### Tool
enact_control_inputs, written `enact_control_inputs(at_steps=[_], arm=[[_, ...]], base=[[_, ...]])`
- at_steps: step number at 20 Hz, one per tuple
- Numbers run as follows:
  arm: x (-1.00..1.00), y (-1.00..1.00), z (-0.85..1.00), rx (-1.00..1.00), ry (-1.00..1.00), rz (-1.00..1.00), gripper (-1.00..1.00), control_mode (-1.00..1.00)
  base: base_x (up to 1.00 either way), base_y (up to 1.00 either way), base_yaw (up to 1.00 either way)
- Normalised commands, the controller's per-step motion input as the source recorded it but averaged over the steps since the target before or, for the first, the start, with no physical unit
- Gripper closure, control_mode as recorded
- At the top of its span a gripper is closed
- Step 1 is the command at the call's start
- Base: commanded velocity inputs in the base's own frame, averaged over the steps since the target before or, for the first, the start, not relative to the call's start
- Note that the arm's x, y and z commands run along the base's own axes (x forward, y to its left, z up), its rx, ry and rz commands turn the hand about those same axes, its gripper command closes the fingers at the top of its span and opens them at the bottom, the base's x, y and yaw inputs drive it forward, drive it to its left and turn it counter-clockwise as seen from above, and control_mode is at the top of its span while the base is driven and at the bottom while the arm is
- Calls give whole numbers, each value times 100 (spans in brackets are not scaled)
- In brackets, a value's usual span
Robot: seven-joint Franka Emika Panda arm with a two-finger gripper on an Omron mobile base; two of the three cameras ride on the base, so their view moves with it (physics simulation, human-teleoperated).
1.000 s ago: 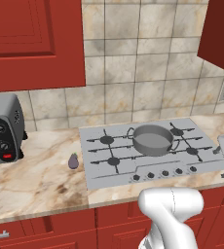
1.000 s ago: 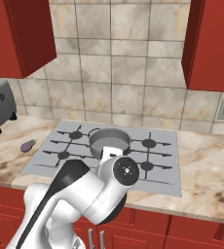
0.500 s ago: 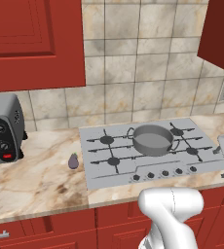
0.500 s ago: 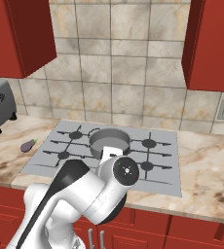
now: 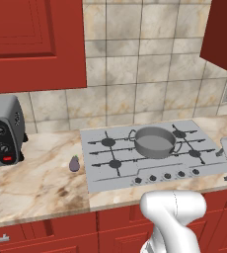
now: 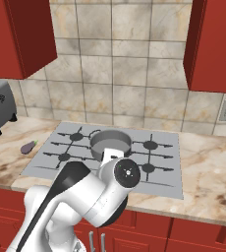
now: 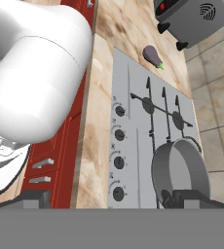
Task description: Turn on the burner for the pot on the stove. Wait thirty seconds for the pot to heat up. Then add the eggplant to the pot.
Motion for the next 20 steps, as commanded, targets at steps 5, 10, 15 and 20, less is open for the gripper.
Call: enact_control_inputs(at_steps=[5, 10, 15, 20], arm=[[0, 0, 0, 0, 0, 0, -100, -100], [0, 0, 0, 0, 0, 0, -100, -100], [0, 0, 0, 0, 0, 0, -100, -100], [0, 0, 0, 0, 0, 0, -100, -100]], base=[[0, 0, 0], [0, 0, 0], [0, 0, 0], [0, 0, 0]])
